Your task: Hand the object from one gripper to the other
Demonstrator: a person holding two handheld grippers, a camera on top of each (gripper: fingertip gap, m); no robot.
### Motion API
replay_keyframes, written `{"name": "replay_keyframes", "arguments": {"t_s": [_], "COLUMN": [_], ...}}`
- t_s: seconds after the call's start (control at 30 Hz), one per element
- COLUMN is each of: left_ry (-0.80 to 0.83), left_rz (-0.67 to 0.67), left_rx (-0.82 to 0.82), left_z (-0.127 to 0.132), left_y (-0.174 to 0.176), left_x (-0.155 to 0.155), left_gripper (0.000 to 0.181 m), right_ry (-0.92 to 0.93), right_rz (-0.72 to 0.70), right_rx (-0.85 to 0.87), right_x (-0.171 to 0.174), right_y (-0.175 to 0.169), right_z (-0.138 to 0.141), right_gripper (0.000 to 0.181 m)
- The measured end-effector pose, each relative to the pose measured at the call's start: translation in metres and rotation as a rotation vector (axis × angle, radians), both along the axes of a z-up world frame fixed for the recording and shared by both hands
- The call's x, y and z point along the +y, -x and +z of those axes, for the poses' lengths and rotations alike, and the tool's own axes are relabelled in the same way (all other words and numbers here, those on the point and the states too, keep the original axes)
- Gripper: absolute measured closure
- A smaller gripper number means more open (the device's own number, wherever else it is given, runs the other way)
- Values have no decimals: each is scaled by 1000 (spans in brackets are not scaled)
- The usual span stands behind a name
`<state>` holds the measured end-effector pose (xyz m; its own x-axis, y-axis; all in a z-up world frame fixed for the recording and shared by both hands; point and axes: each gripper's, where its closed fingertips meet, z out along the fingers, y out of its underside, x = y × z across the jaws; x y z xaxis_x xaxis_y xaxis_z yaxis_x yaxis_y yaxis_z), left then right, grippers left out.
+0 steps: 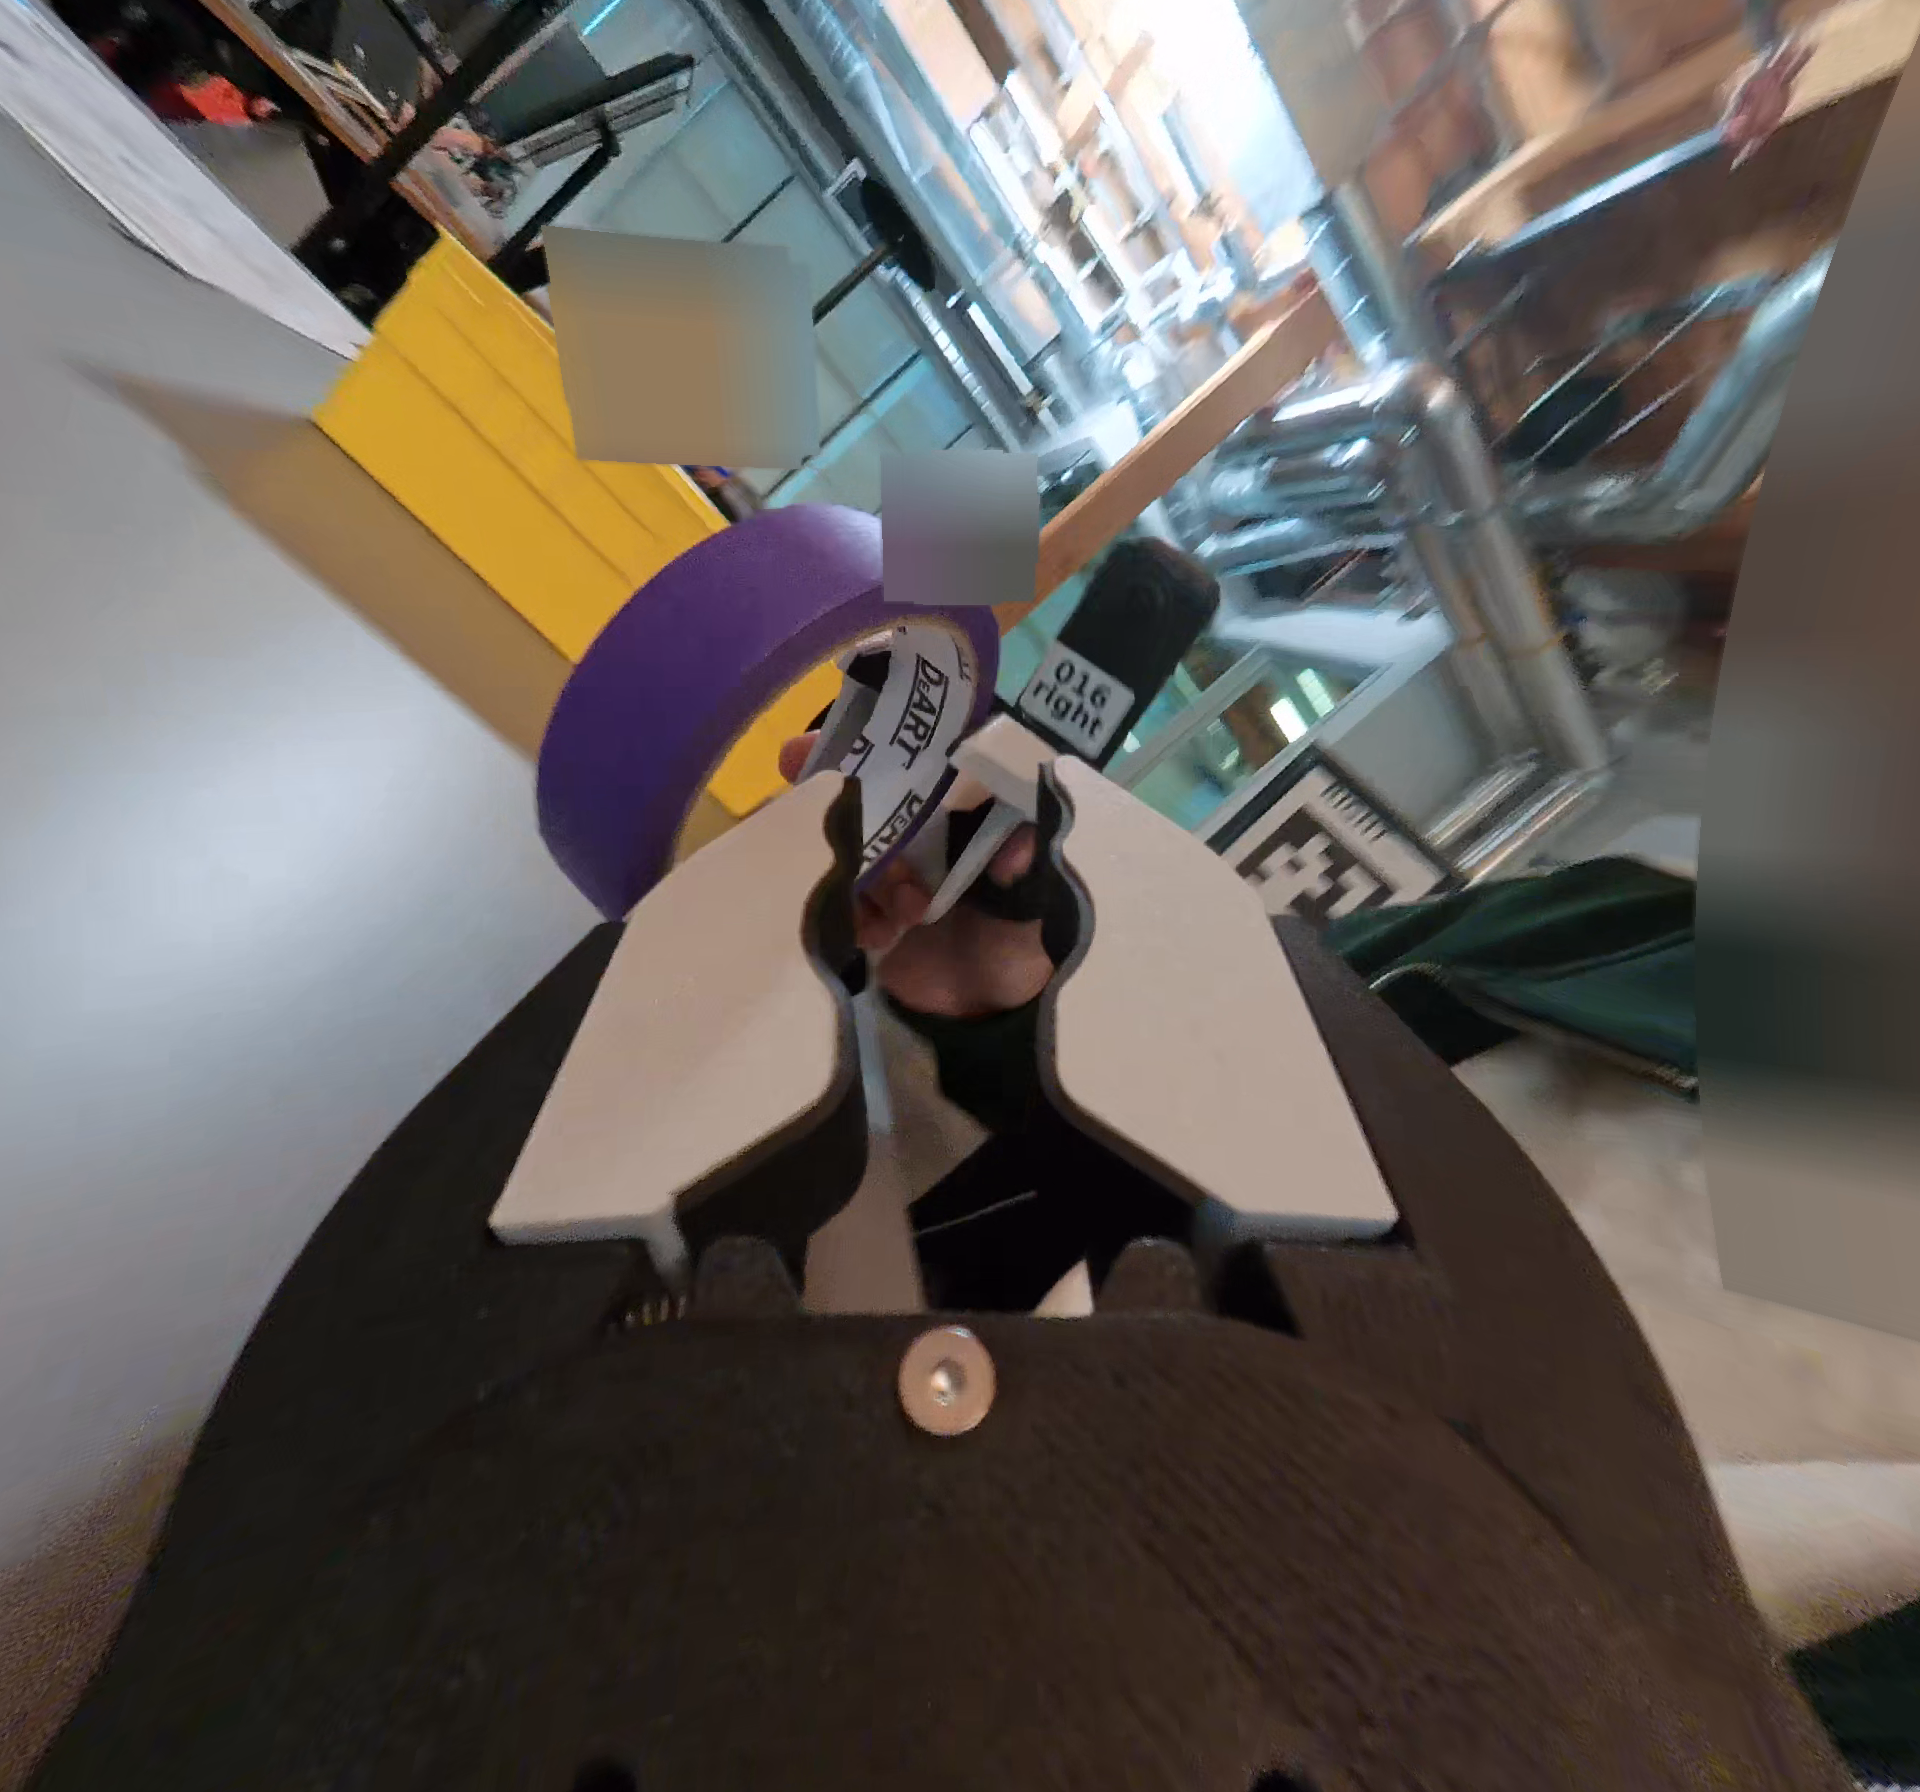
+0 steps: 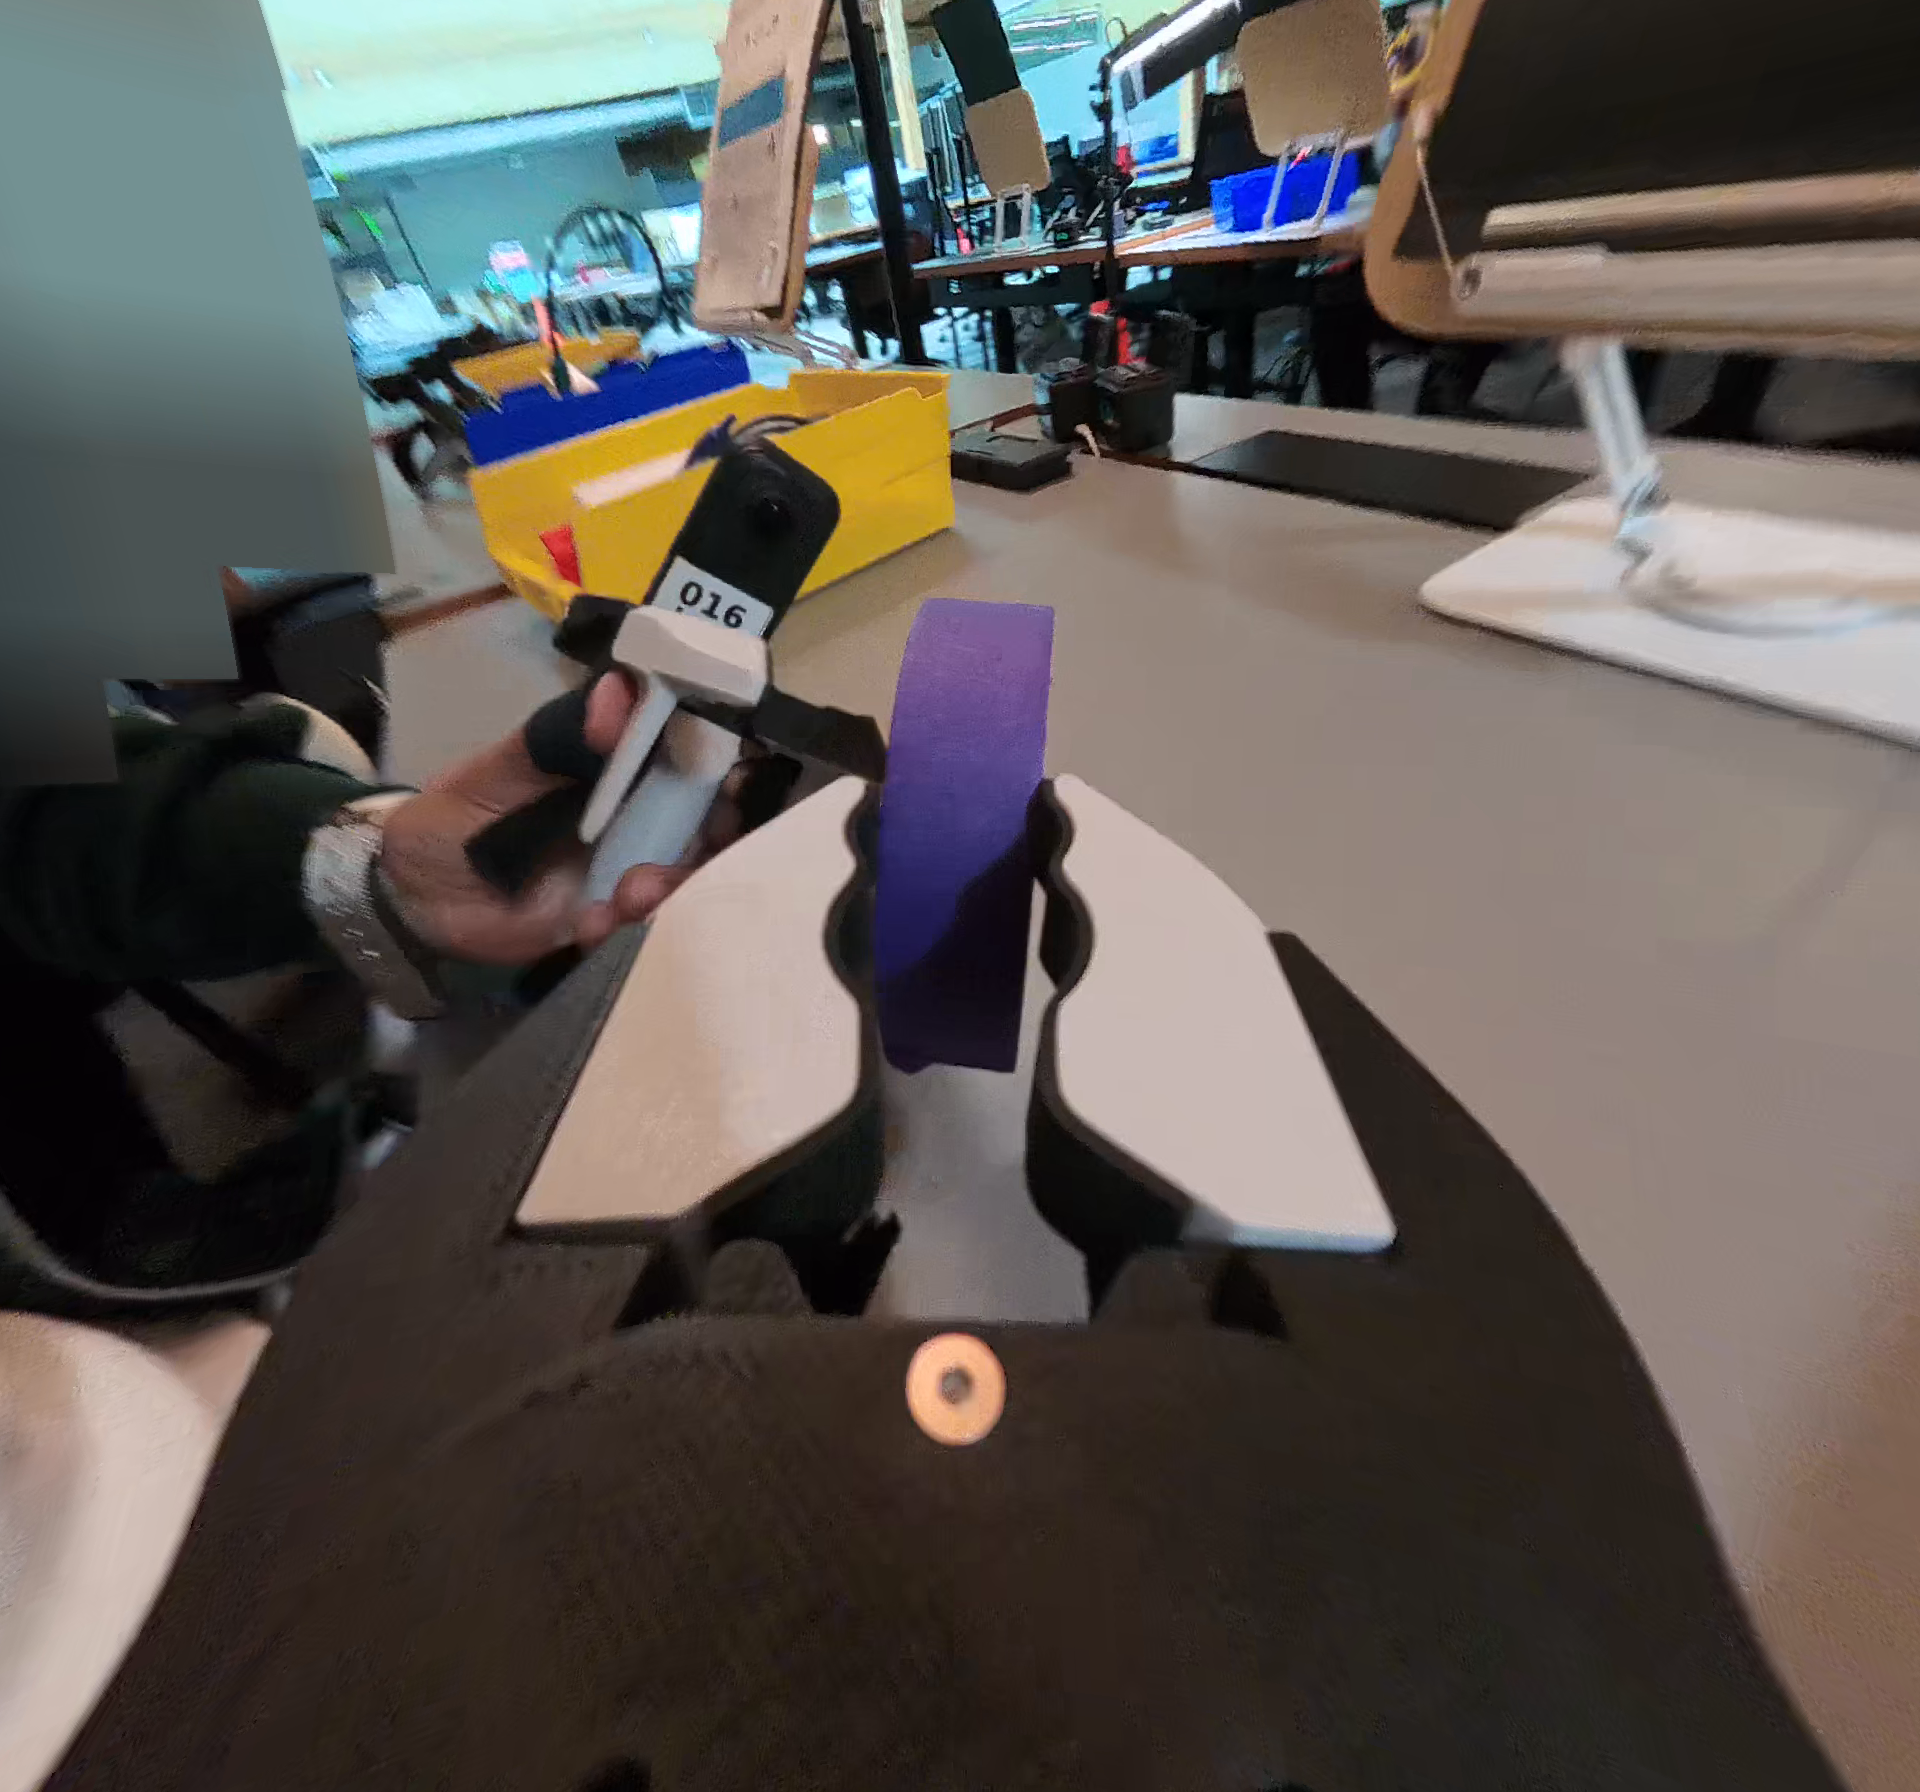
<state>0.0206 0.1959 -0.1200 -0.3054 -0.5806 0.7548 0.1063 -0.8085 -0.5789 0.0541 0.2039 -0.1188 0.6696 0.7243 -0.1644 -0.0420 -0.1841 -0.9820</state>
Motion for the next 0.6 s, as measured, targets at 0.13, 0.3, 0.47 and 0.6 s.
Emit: {"name": "replay_keyframes", "arguments": {"t_s": [0.13,0.3,0.47,0.6], "left_ry": [219,371,311,108], "left_rz": [-27,8,10,24], "left_rx": [-133,-247,-219,-116], "left_z": [8,13,15,14], "left_y": [0,10,13,12], "left_x": [-2,9,8,5], "left_gripper": [144,154,170,171], "right_ry": [-201,-398,-410,-312], "right_rz": [-47,-84,-84,-59], "right_rx": [-262,-590,-656,-438], "right_x": [-7,-12,-10,-7], "right_y": [15,35,40,36], "right_z": [2,-13,-26,-18], "right_gripper": [153,153,150,123]}}
